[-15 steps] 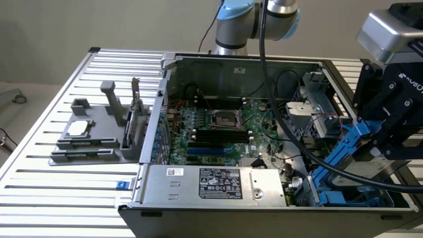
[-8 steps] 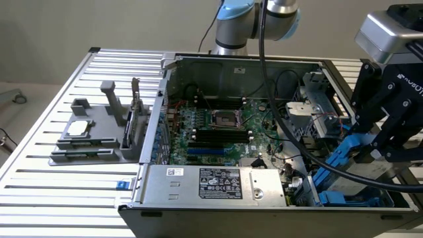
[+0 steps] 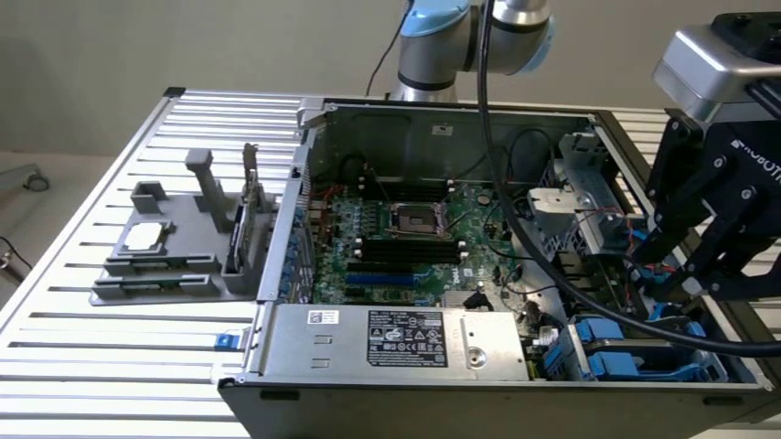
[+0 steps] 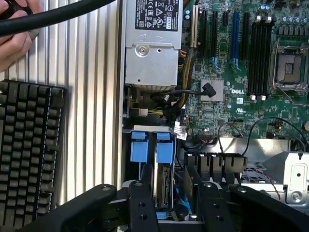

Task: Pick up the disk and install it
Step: 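Insert the disk into the insertion slot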

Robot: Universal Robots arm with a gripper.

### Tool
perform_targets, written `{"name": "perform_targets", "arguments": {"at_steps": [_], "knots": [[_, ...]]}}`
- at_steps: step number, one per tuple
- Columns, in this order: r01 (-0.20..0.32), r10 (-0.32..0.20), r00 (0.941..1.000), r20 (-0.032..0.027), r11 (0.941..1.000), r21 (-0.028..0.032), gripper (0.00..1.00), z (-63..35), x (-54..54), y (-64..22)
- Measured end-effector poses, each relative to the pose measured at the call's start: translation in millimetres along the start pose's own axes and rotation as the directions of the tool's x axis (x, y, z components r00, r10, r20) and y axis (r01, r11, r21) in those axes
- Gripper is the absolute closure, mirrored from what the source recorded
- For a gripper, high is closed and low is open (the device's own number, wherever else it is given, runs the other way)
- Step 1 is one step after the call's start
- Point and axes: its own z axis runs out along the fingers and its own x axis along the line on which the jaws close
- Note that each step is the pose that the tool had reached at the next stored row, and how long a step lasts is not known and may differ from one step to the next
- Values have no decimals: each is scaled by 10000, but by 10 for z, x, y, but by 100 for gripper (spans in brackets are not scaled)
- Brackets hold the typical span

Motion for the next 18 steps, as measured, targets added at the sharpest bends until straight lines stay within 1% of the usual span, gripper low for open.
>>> {"name": "perform_targets", "arguments": {"at_steps": [4,5,6,8,9,11,12,13,18], "knots": [[-13,13,10000,2,10000,0,60,11,0,-1],[-15,15,10000,3,10000,0,62,16,0,-2],[-17,17,10000,3,10000,1,62,21,0,-3],[-22,22,10000,3,10000,1,74,31,0,-5],[-23,23,10000,3,10000,0,74,36,-1,-6],[-26,26,10000,5,10000,0,86,41,-2,-7],[-27,27,10000,6,10000,1,86,42,-2,-8],[-28,28,10000,5,10000,1,89,42,-3,-9],[-27,27,10000,4,10000,0,89,41,-5,-15]]}}
